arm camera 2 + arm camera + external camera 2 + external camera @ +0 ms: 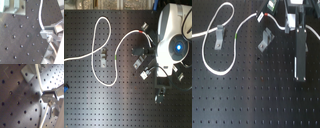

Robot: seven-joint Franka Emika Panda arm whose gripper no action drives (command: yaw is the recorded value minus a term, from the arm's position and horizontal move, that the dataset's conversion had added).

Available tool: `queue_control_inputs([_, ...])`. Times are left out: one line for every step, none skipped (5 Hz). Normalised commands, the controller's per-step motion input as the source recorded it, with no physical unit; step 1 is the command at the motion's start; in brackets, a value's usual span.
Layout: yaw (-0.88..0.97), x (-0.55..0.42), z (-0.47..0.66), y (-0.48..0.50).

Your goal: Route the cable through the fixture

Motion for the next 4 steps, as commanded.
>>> queue_control_inputs([0.00, -0.002, -0.28, 0.204])
queue_control_inputs([0.24, 0.435, 0.00, 0.369])
queue_control_inputs([0.37, 0.326, -0.15, 0.265])
queue_control_inputs([0.11, 0.223, -0.03, 0.053])
